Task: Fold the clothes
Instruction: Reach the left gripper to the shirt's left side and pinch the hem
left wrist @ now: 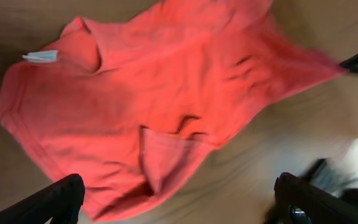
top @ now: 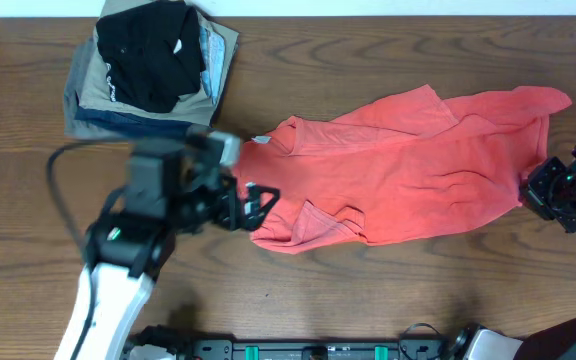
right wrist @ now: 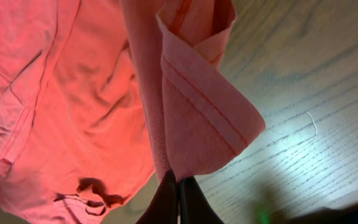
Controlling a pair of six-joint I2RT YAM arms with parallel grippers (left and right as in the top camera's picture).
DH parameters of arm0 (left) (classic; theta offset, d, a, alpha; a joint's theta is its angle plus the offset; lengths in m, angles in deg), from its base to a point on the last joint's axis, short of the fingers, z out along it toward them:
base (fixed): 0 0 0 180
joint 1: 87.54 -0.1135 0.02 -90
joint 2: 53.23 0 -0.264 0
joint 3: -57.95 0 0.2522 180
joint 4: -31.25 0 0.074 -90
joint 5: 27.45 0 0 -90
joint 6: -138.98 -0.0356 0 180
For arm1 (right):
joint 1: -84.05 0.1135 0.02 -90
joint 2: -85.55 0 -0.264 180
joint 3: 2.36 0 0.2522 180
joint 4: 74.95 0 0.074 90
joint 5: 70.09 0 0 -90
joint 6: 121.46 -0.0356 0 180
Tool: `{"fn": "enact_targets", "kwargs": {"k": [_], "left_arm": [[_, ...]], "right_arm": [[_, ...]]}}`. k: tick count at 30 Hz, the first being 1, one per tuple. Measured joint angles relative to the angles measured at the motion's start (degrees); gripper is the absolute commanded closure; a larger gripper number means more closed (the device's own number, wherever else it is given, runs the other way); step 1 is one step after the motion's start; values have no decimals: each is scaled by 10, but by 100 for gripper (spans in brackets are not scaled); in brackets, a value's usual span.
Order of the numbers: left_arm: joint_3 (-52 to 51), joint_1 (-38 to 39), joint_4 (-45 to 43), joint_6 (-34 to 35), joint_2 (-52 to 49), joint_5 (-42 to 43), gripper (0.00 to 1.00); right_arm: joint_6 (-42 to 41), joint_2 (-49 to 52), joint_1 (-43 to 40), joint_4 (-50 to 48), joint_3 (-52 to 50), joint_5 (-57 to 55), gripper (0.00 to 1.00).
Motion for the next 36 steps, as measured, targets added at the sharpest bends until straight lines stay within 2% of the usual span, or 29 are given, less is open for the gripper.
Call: {"fn": "enact_targets", "kwargs": {"k": [4,8,15,25,33,36], "left_arm": [[12,61,-21,-6,-71,-97,2],[12,86,-33,-1,-139,-139,2],[12,99,-68,43,-238,-137,2],[12,159,-100,45,-344,-155,2],[12,182,-127,45,-380,-163,1],[12,182,-132,45,-380,-164,9]], "right_arm": [[4,0,0,1,0,0,99],[9,0,0,0,0,0,99],[11,0,0,-3,0,0,99],[11,0,0,-7,0,0,99],[11,0,0,-7,0,0,99],[11,0,0,-7,0,0,99]]}}
